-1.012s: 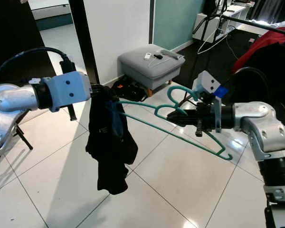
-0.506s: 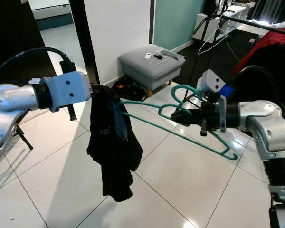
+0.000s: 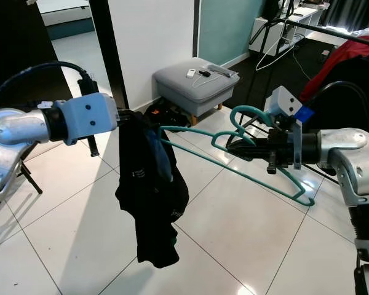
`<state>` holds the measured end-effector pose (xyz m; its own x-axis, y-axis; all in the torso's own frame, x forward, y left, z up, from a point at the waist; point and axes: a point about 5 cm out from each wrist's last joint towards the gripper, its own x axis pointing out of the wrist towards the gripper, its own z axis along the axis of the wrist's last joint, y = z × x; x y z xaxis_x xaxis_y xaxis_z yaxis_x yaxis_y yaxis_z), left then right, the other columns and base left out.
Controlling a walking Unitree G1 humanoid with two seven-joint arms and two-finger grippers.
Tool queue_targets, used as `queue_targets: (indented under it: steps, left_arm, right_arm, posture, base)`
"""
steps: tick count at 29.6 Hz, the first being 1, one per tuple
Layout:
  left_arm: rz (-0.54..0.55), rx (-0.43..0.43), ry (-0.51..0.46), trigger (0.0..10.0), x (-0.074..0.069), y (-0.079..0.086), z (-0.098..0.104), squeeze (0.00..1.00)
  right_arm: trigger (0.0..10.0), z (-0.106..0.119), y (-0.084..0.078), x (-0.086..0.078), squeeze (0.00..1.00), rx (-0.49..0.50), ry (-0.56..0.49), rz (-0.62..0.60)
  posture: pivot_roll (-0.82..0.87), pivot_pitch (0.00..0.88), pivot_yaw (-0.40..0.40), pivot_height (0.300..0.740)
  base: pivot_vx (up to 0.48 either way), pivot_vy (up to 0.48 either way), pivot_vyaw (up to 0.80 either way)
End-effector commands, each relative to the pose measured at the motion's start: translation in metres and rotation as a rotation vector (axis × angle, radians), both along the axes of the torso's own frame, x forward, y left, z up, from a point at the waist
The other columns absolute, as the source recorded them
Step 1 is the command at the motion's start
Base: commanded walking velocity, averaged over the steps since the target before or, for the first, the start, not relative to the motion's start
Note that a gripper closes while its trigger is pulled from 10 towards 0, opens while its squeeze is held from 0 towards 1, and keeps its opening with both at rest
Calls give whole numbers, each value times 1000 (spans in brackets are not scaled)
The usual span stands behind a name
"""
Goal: Hang hanger
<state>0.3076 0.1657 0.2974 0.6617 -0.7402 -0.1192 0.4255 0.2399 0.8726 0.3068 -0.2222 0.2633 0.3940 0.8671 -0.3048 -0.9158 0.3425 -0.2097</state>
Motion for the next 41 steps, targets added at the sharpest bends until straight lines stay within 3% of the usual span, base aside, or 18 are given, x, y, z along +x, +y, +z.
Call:
queue_targets:
  steps: [1, 7, 12, 28, 41]
  left_arm:
    - [-3, 13, -22, 10000, -1, 1, 8, 0]
    - [-29, 6, -20, 10000, -2, -5, 8, 0]
    - [-75, 5, -5, 10000, -3, -19, 2, 0]
    - [-122, -3, -10, 10000, -5, -32, 3, 0]
    - [-319, -46, -4, 10000, -26, -56, 16, 0]
  right_arm:
    - [10000, 3, -5, -1, 0, 13, -6, -9]
    - [10000, -1, 1, -1, 0, 17, 9, 16]
    - [10000, -9, 20, -1, 0, 34, 26, 76]
    - [10000, -14, 34, -1, 0, 39, 47, 129]
    - [10000, -24, 47, 0, 0, 63, 81, 159]
  posture:
    - [-17, 32, -53, 740]
    - [-16, 31, -55, 740]
    - [-14, 29, -56, 740]
    - [-15, 32, -59, 740]
    - [-7, 31, -65, 740]
  base:
    - [0, 0, 0]
    - [0, 0, 0]
    - [0, 0, 0]
    - [0, 0, 0]
    - [0, 0, 0]
